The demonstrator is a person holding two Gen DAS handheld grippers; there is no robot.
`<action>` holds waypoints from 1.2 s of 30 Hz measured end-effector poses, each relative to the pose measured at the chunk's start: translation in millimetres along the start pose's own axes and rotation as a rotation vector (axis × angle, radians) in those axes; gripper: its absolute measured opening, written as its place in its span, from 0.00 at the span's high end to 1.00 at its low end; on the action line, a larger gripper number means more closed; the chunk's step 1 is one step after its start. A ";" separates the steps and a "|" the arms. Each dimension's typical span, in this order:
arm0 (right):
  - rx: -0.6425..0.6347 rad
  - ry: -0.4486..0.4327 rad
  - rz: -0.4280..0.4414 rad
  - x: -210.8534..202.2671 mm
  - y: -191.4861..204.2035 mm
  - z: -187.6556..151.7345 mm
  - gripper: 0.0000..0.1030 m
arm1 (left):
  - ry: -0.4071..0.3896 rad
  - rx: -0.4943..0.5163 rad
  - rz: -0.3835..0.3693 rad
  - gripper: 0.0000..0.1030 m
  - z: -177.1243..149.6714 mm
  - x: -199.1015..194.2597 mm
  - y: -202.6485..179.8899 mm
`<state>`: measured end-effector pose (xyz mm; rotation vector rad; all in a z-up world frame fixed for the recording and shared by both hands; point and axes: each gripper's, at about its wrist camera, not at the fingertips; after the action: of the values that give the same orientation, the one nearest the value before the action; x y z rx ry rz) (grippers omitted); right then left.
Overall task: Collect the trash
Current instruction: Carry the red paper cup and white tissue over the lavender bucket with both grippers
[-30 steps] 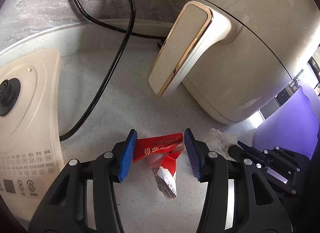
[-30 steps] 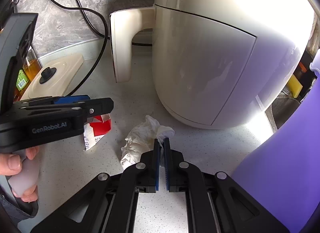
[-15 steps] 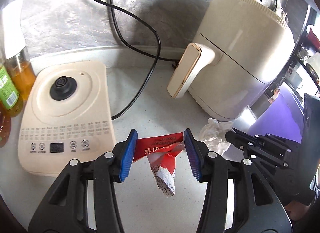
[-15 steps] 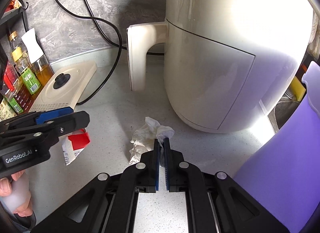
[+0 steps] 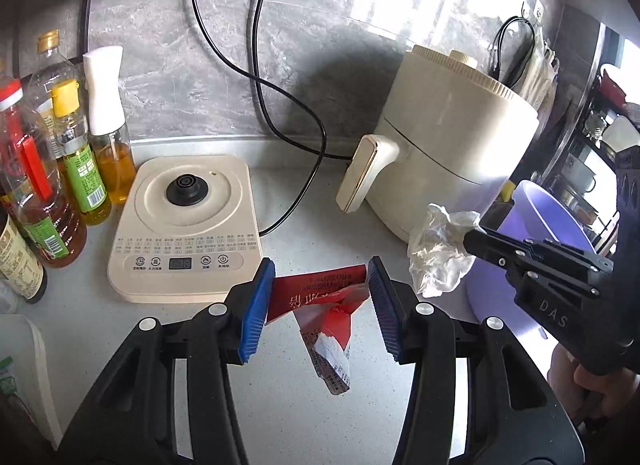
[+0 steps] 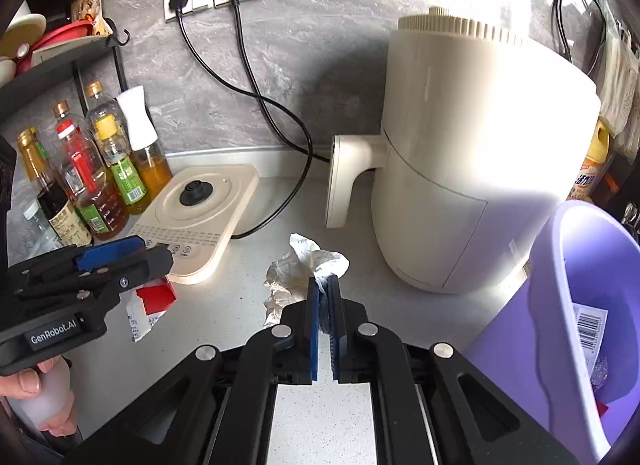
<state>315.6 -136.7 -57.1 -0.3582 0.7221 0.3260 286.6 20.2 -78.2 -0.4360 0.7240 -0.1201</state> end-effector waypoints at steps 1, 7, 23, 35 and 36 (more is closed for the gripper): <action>-0.004 -0.014 0.004 -7.3 -0.4 1.9 0.95 | -0.008 -0.003 0.000 0.53 0.9 -1.4 -1.9; -0.027 -0.104 0.021 -52.6 -7.8 18.1 0.95 | -0.069 -0.015 -0.002 0.53 1.4 -29.3 -18.1; 0.030 -0.233 -0.028 -138.2 -103.1 24.7 0.95 | -0.161 -0.009 -0.054 0.53 5.1 -62.0 -92.0; 0.062 -0.209 -0.030 -141.1 -161.6 2.1 0.95 | -0.185 -0.013 -0.059 0.53 -14.0 -58.2 -140.3; 0.064 -0.210 -0.026 -141.6 -165.1 0.2 0.95 | -0.187 -0.017 -0.063 0.53 -15.1 -57.8 -143.7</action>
<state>283.2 -306.9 74.4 -0.2679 0.5199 0.3100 239.6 -100.1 8.6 -0.4798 0.5283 -0.1302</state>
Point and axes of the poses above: each gripper's, at about its wrist camera, not at the fingertips, and x roughly the way its jaws point, y to its left, z to its top, and after that the axes turned 15 degrees about -x, right-handed
